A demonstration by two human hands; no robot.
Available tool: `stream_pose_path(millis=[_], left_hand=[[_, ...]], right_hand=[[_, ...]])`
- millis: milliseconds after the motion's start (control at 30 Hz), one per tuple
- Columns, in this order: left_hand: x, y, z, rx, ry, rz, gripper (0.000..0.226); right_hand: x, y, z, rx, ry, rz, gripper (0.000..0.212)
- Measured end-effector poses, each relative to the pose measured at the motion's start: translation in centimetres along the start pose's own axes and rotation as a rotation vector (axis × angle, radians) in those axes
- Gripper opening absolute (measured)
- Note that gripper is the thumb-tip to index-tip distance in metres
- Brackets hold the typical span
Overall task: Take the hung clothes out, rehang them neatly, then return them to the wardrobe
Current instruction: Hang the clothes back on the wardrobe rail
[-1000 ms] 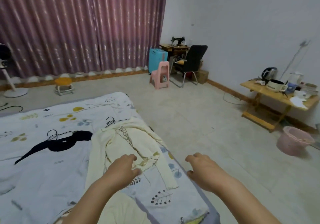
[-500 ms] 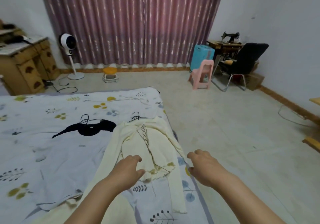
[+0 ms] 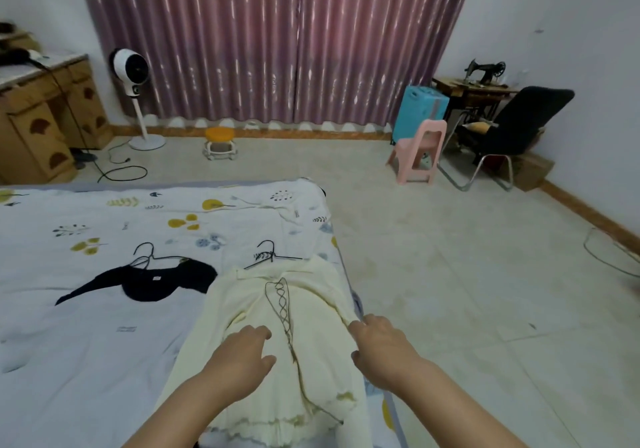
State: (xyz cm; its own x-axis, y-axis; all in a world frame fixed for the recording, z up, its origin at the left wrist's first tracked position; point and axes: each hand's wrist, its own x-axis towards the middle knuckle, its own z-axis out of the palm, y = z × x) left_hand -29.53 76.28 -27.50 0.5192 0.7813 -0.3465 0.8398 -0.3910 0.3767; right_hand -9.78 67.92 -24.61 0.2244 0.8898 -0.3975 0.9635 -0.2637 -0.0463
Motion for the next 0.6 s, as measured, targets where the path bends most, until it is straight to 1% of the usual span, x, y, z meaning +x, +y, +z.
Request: stream_pose_path(millis=[133,300,433,600], left_hand=[[6.0,-0.2,0.3,0.035,0.018,-0.004,0.045],[13.2,-2.3,2.4,-0.014,0.113,-0.034,0.039],[18.8,-5.0,4.3,-0.045,0.186,-0.096,0.039],[26.0,-7.8,6.8,-0.043,0.216,-0.158,0.043]], right_hand=[[6.1,1.1,0.2,-0.037,0.0,-0.003,0.035],[14.3,2.7,1.5,-0.029,0.014,-0.024,0.036],[21.3,3.2,3.4,-0.032,0.039,-0.034,0.037],[29.8,2.9,6.9,0.03,0.096,-0.034,0.039]])
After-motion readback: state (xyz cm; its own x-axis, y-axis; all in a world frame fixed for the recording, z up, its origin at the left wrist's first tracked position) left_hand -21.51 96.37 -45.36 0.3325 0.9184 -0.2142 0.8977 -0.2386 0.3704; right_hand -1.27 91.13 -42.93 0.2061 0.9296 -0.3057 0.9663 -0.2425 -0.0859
